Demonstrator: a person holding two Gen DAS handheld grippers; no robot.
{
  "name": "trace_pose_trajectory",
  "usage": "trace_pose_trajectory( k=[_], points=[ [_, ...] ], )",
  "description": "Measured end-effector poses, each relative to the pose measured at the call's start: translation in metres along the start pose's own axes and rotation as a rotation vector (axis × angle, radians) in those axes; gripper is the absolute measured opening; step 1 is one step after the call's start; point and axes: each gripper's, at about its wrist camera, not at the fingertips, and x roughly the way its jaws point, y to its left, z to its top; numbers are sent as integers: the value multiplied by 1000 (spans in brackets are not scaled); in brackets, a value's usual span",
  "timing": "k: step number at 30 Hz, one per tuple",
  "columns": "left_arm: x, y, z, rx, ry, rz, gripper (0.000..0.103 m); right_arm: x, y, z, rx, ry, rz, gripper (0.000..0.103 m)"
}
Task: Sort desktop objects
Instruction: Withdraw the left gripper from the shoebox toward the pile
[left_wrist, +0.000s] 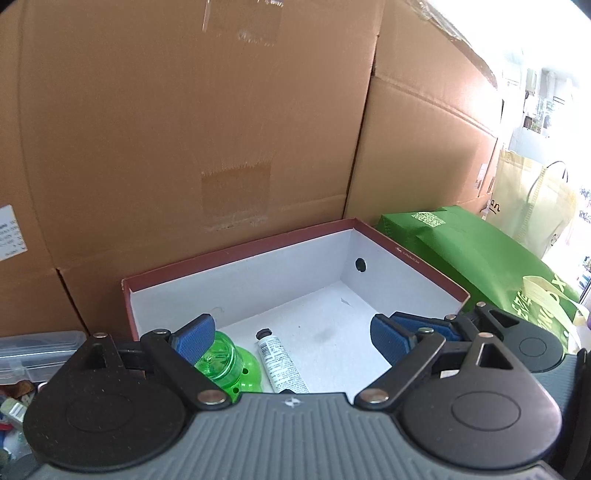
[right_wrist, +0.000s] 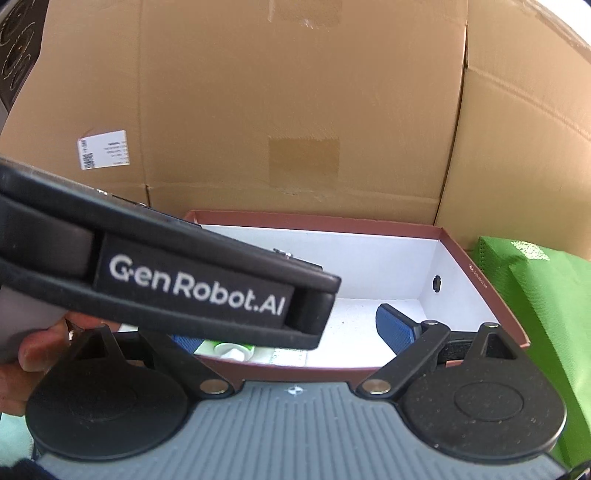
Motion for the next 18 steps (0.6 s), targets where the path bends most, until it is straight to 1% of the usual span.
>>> trace_pose_trajectory(
  k=[3, 7, 13, 18],
  points=[
    [-14, -4, -5, 12, -20, 5, 94, -10, 0, 1, -18, -11, -11, 93],
    [-35, -6, -14, -5, -41, 5, 94, -24, 7, 3, -29, -3, -23, 93],
    [-69, -7, -34, -40, -71, 24, 94, -58, 32, -6, -67, -3, -55, 93],
    [-97, -4, -53, -65, -102, 54, 94, -81, 57, -18, -103, -22, -34, 93]
  ],
)
